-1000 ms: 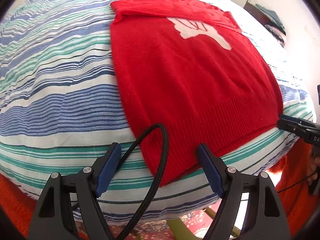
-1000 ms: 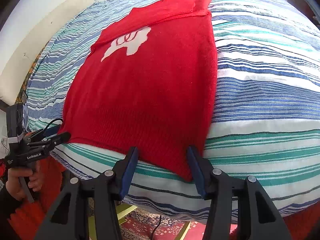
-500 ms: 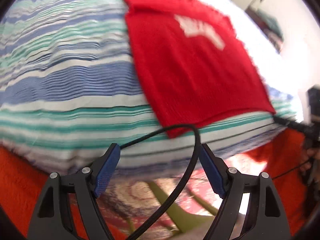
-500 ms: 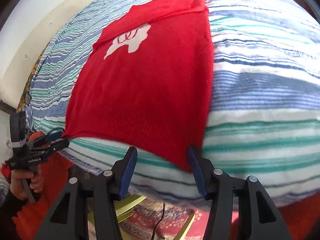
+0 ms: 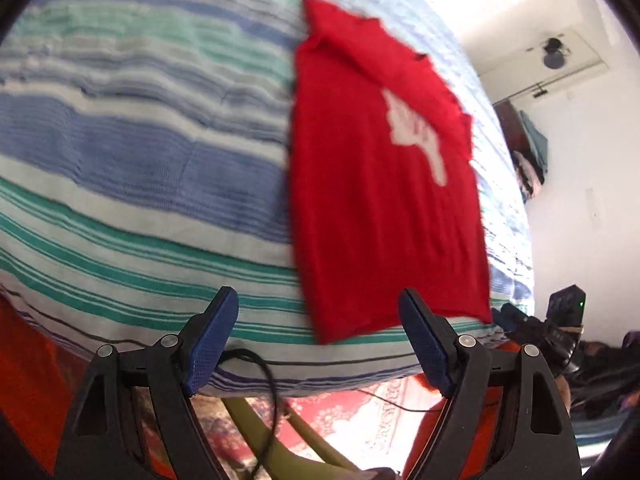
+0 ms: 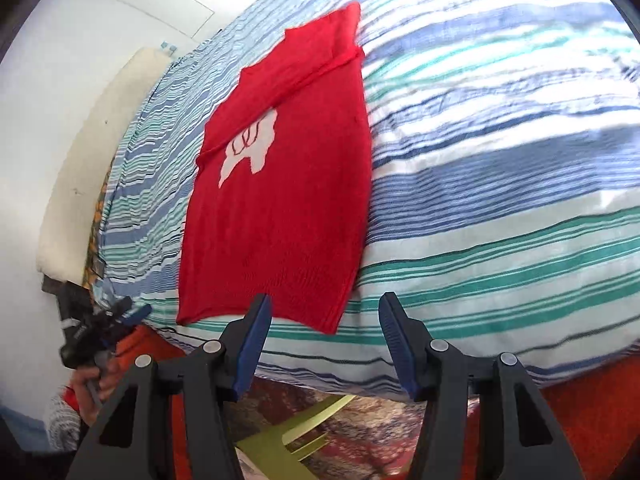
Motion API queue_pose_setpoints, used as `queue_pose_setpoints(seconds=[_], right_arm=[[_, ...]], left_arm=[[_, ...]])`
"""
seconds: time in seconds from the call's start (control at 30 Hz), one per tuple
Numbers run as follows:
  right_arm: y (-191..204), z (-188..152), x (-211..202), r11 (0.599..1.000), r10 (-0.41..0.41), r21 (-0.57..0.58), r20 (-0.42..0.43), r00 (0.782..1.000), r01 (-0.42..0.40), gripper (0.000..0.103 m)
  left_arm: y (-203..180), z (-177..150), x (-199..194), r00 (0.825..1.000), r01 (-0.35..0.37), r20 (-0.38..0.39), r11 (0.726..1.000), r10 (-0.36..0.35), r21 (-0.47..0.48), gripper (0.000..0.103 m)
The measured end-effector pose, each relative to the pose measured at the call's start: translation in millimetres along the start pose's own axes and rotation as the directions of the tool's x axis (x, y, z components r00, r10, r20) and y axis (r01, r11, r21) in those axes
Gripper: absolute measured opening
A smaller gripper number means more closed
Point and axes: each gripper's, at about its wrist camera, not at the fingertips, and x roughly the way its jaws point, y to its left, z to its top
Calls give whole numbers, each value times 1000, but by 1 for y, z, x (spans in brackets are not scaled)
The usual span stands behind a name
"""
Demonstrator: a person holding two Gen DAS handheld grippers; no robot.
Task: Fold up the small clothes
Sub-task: 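Grasp the sweater hem with both tools and fold it toward the collar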
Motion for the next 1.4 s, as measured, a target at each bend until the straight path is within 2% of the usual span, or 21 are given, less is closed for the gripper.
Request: queue_pose_setpoints(seconds=[0.07,0.2,0.27,0.37,0.4,0.43,0.47,0.5,0.53,0.67,0.77,0.9,1.0,1.23,1.4], right_arm=[[-4,5,11,1000,-8,9,-24,1000,9,56],[-6,9,28,999,31,21,-63,998,-29,56],[-7,10,33,999,34,23,-78,996,-32,56],[-6,10,36,998,62,20,-91,994,-61,55],[-5,11,39,998,65,15,-96,993,-64,50],[-4,11,43,998,60,4,-108,992,-60,41],[-2,11,46,999,42,-12,-121,992,-44,32],[-1,10,48,999,21,-26,-131,991,-25,7],[0,9,46,999,17,-28,-125,992,-21,5],[4,14,15,998,60,-24,-20,998,-60,5],[9,33,-1,997,72,-30,76,994,-70,5],[18,74,-10,997,70,-38,224,972,-63,5],[27,115,-4,998,58,-39,294,954,-49,5],[58,228,33,994,9,-101,359,933,30,5],[63,301,77,989,-27,-126,360,933,77,5]], left_arm=[[7,1,11,1000,6,-26,1000,-7,-28,82],[2,-1,26,998,36,-53,999,-36,-3,82],[-4,-1,30,996,57,-67,998,-56,11,73],[-11,-1,37,991,91,-103,996,-88,24,40],[-13,0,40,989,96,-118,995,-92,27,15],[-16,-1,42,987,97,-130,995,-92,34,5],[-19,-1,39,989,96,-121,994,-89,51,5],[-22,-2,31,990,103,-104,992,-96,67,3],[-24,-1,24,990,119,-90,990,-112,72,3],[-33,14,-11,976,218,8,975,-218,42,2],[-46,50,-20,962,250,105,968,-253,38,2],[-57,106,-12,951,245,186,969,-246,31,2],[-69,150,2,949,218,227,975,-220,36,2],[-77,264,42,945,155,288,988,-154,19,2],[-71,322,75,950,111,293,994,-104,-6,2]])
